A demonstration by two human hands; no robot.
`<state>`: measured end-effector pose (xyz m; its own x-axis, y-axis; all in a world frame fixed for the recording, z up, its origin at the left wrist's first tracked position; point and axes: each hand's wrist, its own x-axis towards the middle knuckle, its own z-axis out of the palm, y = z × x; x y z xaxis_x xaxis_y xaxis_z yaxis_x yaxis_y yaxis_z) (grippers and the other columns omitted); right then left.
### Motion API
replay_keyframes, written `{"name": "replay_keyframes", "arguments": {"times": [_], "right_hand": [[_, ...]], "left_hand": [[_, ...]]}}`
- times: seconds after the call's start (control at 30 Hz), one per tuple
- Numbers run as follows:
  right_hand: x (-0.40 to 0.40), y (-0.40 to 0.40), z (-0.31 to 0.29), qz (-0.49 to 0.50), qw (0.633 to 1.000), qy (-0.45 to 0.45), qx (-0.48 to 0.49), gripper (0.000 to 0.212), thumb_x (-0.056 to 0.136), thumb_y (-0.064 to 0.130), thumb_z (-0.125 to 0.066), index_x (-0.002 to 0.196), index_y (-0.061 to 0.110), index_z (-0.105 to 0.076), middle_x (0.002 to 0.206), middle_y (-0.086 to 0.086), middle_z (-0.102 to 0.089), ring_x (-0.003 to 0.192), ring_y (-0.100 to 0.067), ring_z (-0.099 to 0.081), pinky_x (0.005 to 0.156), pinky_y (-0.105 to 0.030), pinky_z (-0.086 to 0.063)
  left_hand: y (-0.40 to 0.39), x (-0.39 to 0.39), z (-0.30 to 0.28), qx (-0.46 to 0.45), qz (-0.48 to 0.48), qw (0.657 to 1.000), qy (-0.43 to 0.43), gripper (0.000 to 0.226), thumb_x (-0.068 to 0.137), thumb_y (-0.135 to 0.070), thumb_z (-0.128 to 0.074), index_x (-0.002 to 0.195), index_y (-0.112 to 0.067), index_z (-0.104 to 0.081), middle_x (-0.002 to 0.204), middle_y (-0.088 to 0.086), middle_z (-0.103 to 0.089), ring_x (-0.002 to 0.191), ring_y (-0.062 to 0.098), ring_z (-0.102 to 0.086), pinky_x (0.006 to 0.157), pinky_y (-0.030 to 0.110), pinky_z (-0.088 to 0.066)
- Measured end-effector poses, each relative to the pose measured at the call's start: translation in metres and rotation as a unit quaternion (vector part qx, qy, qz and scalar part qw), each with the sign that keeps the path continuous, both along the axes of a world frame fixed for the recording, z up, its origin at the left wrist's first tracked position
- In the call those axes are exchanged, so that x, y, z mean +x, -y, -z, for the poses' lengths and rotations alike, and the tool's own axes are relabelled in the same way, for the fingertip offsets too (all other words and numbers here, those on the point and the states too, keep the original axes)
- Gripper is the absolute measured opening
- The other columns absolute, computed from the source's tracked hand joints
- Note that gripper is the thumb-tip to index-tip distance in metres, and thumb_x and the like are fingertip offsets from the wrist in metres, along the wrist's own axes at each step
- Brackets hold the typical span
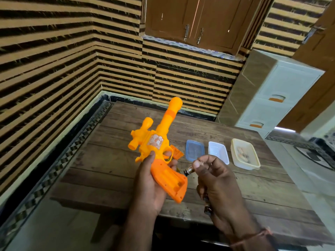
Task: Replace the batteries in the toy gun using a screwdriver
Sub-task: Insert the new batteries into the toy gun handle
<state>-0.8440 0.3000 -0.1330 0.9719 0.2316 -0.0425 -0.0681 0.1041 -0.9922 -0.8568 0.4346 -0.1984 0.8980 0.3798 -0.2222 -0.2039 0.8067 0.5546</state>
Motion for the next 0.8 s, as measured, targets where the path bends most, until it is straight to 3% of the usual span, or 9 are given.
{"name": "replay_keyframes", "arguments": {"times": [0.13,0.27,0.37,0.47,0.57,0.7,0.8], "right_hand": [[-0.001,-0.004,0.004,0.013,0.989,0.112,-0.095,0.009,0.082,0.011,-0.072,0.088,0.016,-0.068,0.063,0.004,-0.057,0.045,-0.007,-0.041,0.044,-0.021,-0.034],[0.000,-0.004,0.009,-0.002,0.951,0.246,-0.185,0.024,0.082,0.008,-0.074,0.083,0.032,-0.069,0.065,0.009,-0.061,0.049,-0.002,-0.045,0.051,-0.019,-0.039],[0.001,-0.006,0.008,-0.026,0.924,0.297,-0.238,0.040,0.082,0.006,-0.073,0.084,0.045,-0.066,0.068,0.016,-0.063,0.054,0.000,-0.052,0.053,-0.009,-0.034],[0.007,-0.005,0.008,-0.033,0.901,0.325,-0.286,0.022,0.083,0.010,-0.073,0.085,0.032,-0.068,0.073,0.015,-0.066,0.062,-0.004,-0.058,0.056,-0.012,-0.036],[0.012,-0.003,0.003,-0.073,0.879,0.338,-0.329,0.008,0.086,0.020,-0.071,0.089,0.027,-0.070,0.075,0.012,-0.067,0.071,-0.007,-0.060,0.060,-0.019,-0.041],[0.016,-0.004,-0.007,-0.110,0.865,0.340,-0.353,0.007,0.087,0.023,-0.070,0.092,0.026,-0.071,0.074,0.015,-0.062,0.067,0.003,-0.055,0.060,-0.009,-0.032],[0.017,-0.005,-0.014,-0.136,0.849,0.345,-0.376,0.007,0.087,0.021,-0.069,0.093,0.025,-0.071,0.074,0.014,-0.063,0.068,0.006,-0.054,0.061,-0.008,-0.034]], "left_hand": [[-0.003,0.000,0.001,0.025,-0.002,1.000,-0.010,0.065,0.086,-0.044,-0.064,0.138,-0.006,-0.053,0.104,0.010,-0.068,0.080,0.020,-0.069,0.081,0.041,-0.050],[-0.005,0.003,0.003,0.040,0.007,0.999,-0.006,0.087,0.077,-0.055,-0.071,0.141,-0.003,-0.045,0.110,0.015,-0.061,0.088,0.029,-0.064,0.084,0.049,-0.046],[-0.003,0.002,0.003,0.035,0.029,0.999,0.015,0.081,0.080,-0.053,-0.071,0.138,-0.002,-0.047,0.115,0.026,-0.058,0.099,0.044,-0.058,0.094,0.064,-0.046],[0.002,0.001,0.002,0.038,0.040,0.998,0.016,0.075,0.078,-0.052,-0.073,0.127,0.001,-0.055,0.107,0.029,-0.059,0.092,0.041,-0.058,0.091,0.061,-0.045],[0.002,0.001,0.001,0.036,0.044,0.998,0.022,0.083,0.077,-0.051,-0.075,0.135,0.002,-0.048,0.106,0.027,-0.056,0.088,0.038,-0.056,0.083,0.053,-0.045],[0.001,0.001,0.004,0.030,0.049,0.998,0.028,0.070,0.085,-0.049,-0.066,0.138,-0.006,-0.050,0.119,0.026,-0.059,0.094,0.038,-0.061,0.079,0.048,-0.053],[0.001,0.001,0.005,0.035,0.069,0.997,0.031,0.055,0.094,-0.044,-0.055,0.133,-0.006,-0.056,0.117,0.024,-0.064,0.093,0.033,-0.068,0.074,0.044,-0.056]]}}
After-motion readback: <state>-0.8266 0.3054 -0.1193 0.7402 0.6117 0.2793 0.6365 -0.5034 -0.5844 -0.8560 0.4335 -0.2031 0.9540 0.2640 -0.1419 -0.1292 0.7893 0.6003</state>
